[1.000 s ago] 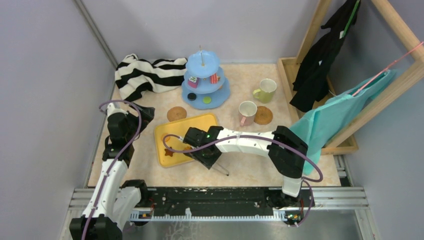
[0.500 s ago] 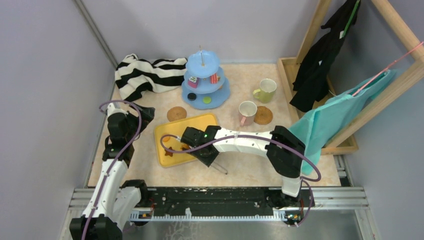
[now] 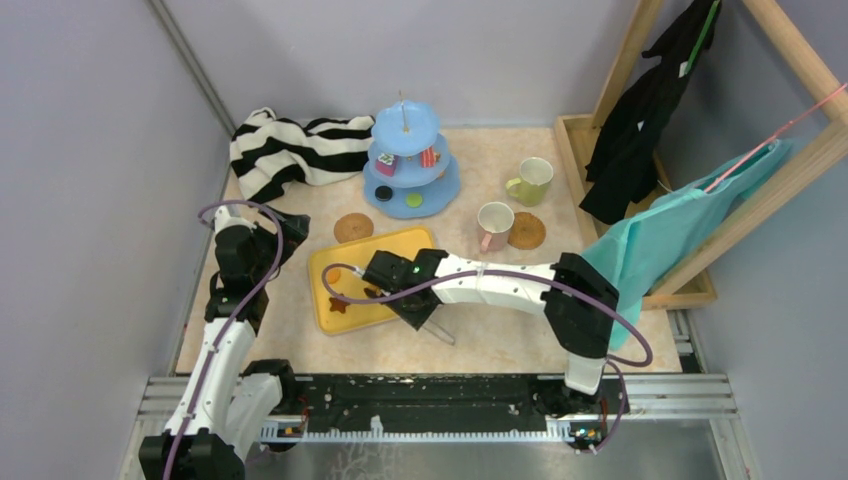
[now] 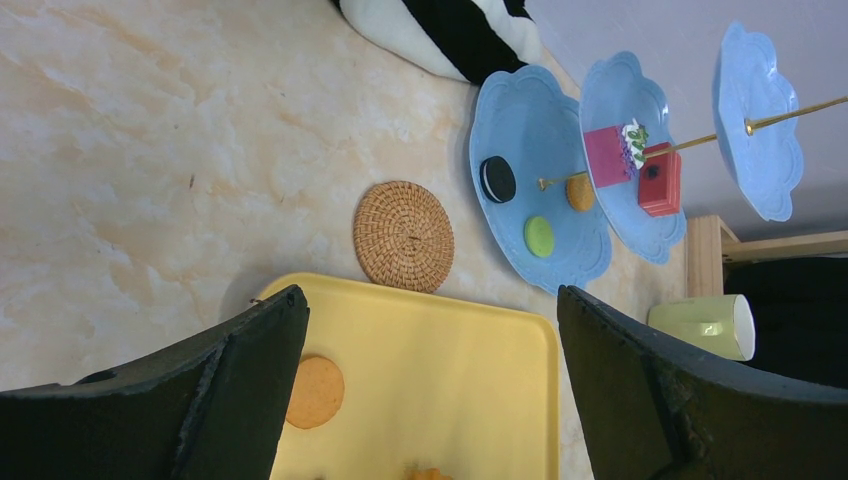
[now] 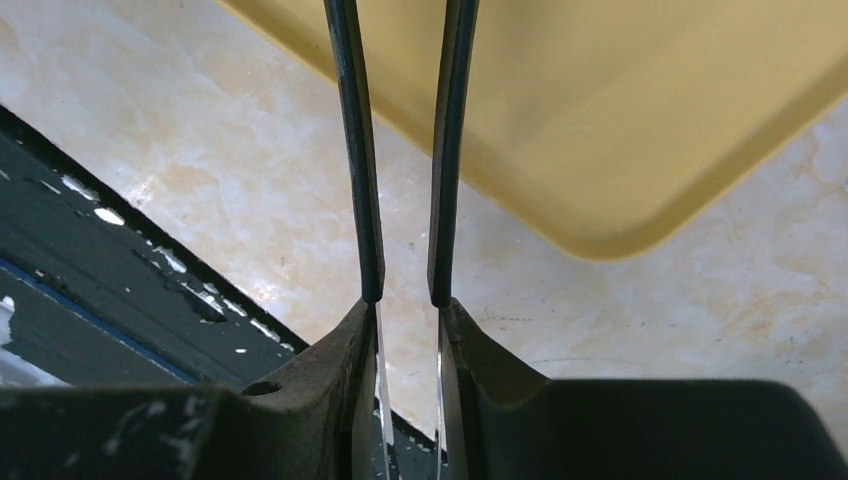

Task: Serve the afternoon tea
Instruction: Pick up the desert from the tray.

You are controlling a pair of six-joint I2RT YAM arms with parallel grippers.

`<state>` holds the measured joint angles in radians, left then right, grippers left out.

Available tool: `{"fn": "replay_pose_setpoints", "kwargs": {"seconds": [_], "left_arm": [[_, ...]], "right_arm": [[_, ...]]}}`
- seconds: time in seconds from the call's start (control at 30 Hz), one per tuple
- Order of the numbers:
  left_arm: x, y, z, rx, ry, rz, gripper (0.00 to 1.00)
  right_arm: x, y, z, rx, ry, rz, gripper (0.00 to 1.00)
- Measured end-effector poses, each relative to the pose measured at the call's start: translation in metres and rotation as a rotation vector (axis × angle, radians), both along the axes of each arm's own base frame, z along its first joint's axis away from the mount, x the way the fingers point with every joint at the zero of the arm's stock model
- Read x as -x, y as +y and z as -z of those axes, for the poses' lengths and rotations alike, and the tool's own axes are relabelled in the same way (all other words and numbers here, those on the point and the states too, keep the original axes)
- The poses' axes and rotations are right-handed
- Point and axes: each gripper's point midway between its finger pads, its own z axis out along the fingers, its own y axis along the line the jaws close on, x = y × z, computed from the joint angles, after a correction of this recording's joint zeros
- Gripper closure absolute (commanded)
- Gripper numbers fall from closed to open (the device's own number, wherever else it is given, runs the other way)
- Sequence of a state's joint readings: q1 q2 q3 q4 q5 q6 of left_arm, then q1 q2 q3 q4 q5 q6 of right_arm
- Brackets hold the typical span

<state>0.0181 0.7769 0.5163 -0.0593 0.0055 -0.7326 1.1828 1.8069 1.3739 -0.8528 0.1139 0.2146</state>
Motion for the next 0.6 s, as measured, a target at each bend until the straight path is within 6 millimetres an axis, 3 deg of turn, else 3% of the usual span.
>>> {"fn": "replay_pose_setpoints", "kwargs": {"seconds": [0.23,0.6], "left_arm": [[0.000,0.000,0.000,0.001,0.000,0.001,0.01],[0.000,0.000,0.000,0.001,0.000,0.003,0.01]], "right_arm": [[-0.007,0.001,-0.028,-0.073,-0.046,0.030,1.00],[-0.034,-0.007,-0.049,-0.148,-0.075,0.116,1.00]]}}
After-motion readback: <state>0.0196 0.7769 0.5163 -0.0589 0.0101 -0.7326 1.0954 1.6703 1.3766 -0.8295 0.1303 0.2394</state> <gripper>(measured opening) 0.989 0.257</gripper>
